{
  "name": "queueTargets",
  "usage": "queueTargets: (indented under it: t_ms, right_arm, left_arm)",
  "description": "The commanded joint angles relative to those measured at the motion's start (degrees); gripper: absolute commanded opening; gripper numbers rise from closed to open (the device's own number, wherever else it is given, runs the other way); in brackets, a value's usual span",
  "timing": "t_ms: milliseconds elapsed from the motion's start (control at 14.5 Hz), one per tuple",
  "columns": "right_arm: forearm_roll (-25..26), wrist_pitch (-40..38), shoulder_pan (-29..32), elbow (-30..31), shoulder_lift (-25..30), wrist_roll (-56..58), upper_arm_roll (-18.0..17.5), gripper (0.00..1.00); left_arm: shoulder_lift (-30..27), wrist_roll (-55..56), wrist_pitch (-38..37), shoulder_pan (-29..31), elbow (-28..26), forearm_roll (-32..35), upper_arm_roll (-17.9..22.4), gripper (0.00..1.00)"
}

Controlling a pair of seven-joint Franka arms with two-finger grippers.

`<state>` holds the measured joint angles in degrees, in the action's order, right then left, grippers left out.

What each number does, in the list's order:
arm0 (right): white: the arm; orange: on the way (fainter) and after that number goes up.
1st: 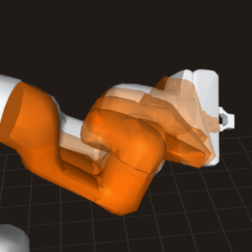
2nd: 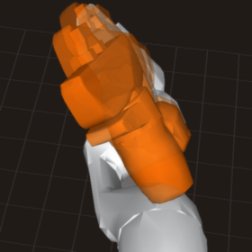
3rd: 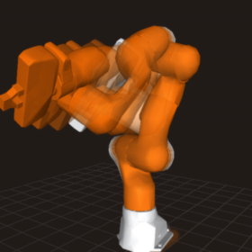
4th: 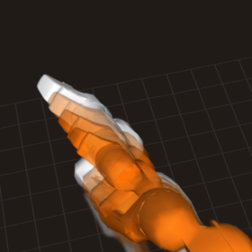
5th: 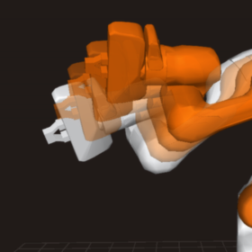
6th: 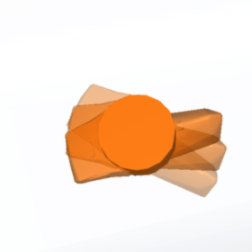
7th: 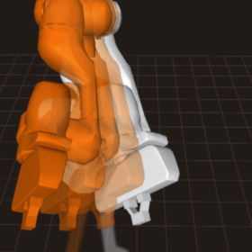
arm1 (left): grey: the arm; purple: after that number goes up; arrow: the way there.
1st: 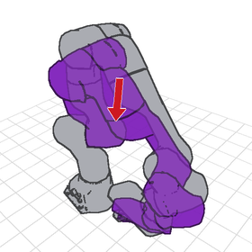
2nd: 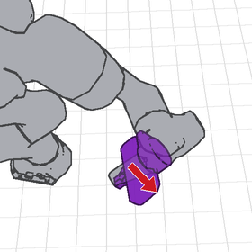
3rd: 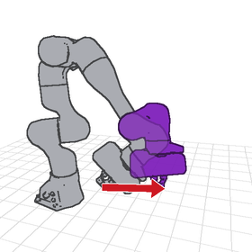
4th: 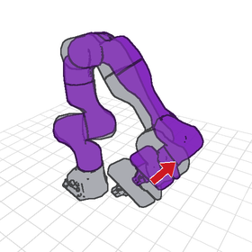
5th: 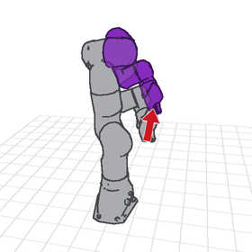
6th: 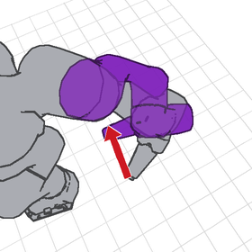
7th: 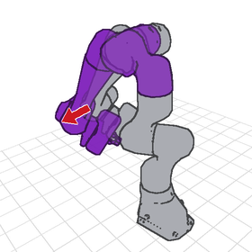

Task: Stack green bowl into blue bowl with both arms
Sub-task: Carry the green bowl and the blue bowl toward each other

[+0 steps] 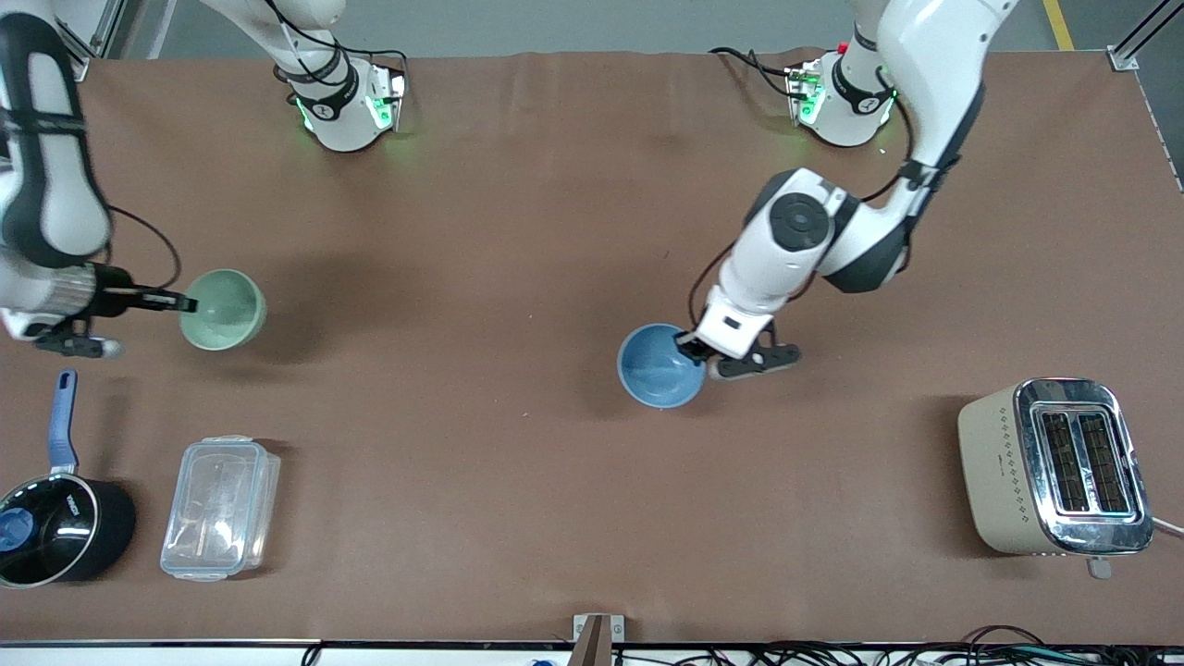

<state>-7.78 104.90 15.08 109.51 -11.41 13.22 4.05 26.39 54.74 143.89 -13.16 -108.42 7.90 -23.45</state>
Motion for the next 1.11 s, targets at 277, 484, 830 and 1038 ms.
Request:
queueTargets:
  t_ms: [277,484,830,1038]
  right_arm:
    - [3.28,-7.43,-6.45,-17.91,-0.28,0.05,-0.36,0.00]
    - [6.46,-7.43,-10.67,-18.37,-0.28,-1.61,-0.45,0.00]
    - [4.71,-6.73,-21.12,-16.62,-0.54,-13.64,-0.62,0.00]
    - [1.10,-4.72,-27.80,-16.44,-0.98,-21.98,-0.62,0.00]
  left_arm:
    - [12.00,12.92,-0.98,-9.59,10.85,5.71,1.30,0.00]
    - [14.12,17.66,-0.90,-12.49,12.70,9.76,2.00,0.00]
    - [14.83,20.40,-0.81,-14.43,12.70,10.82,2.09,0.06]
    - [14.74,20.14,-0.90,-14.35,12.70,11.00,2.18,1.00]
